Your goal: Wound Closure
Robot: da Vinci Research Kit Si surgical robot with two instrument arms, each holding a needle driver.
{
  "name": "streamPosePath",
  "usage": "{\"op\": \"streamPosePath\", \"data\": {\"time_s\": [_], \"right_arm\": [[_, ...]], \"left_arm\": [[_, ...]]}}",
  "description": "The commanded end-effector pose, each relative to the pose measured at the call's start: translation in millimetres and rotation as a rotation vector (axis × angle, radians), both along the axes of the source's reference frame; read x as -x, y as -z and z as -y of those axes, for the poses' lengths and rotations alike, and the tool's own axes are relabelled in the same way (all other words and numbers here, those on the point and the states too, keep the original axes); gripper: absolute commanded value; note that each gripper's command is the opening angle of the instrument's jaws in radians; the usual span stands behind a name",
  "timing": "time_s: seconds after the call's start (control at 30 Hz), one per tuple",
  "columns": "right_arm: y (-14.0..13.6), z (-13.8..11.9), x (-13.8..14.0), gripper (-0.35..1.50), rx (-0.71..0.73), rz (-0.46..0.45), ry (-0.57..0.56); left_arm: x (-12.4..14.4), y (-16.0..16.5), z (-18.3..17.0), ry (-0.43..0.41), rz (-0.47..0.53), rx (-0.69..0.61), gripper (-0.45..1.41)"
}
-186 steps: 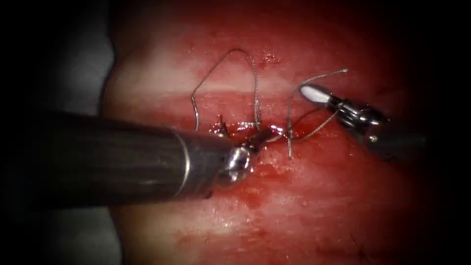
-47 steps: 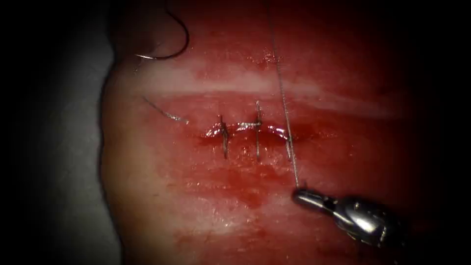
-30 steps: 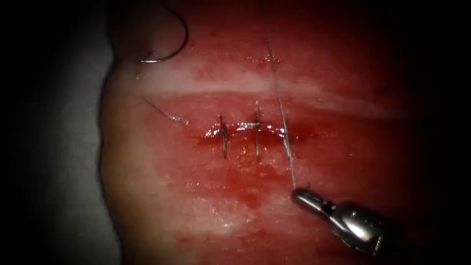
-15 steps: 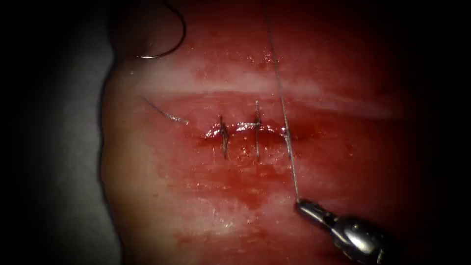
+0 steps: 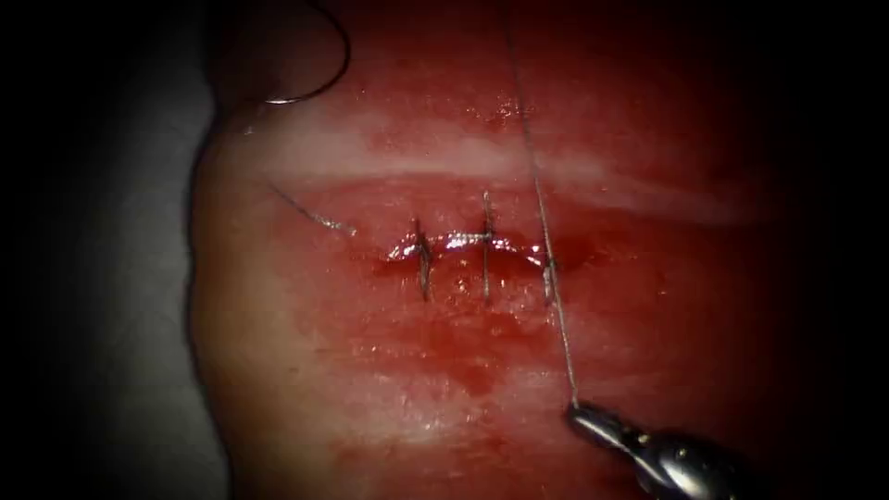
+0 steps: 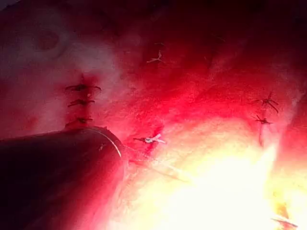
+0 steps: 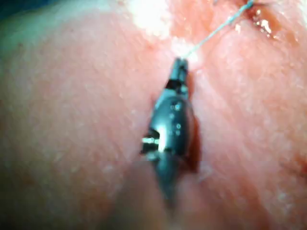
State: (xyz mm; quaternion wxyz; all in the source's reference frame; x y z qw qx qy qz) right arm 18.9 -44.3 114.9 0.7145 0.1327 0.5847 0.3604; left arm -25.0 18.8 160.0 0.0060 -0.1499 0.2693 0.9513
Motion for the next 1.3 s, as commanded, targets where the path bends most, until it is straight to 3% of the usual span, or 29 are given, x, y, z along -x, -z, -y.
{"op": "streamPosePath", "data": {"time_s": [0.03, 0.1, 0.23, 0.33, 0.5, 0.6, 0.73, 0.9, 1.3], "right_arm": [[0.3, 1.0, -0.5, 0.64, -0.013, 0.008, -0.014], [1.7, 0.5, -0.4, 1.01, -0.001, 0.047, -0.035], [2.6, -0.4, 0.7, 1.30, 0.023, 0.068, -0.028], [4.0, -1.9, 2.1, 1.31, 0.021, 0.074, -0.023], [5.8, -8.5, 1.1, 1.35, 0.045, 0.131, -0.027], [5.4, -10.1, 0.2, 1.35, 0.056, 0.167, -0.019], [2.8, -13.0, -2.0, 1.35, 0.068, 0.213, -0.046], [0.9, -15.7, -3.1, 1.35, 0.087, 0.243, -0.066], [-1.7, -19.3, -7.3, 1.38, 0.166, 0.312, -0.064]], "left_arm": [[0.5, -0.5, 0.2, -0.004, 0.007, -0.005, -0.45], [0.1, 0.9, 2.5, -0.006, 0.038, -0.020, -0.45], [-1.2, 4.3, 5.4, -0.033, 0.075, -0.052, -0.45], [-2.7, 8.5, 7.8, -0.039, 0.124, -0.043, -0.45], [-3.7, 15.4, 10.3, -0.010, 0.167, -0.039, -0.45], [-3.7, 17.4, 11.0, 0.002, 0.174, -0.042, -0.45], [-3.1, 22.7, 12.9, 0.027, 0.187, -0.039, -0.45], [-1.7, 26.0, 14.7, 0.010, 0.172, -0.033, -0.45], [-0.2, 28.7, 17.7, -0.011, 0.158, -0.025, -0.45]]}}
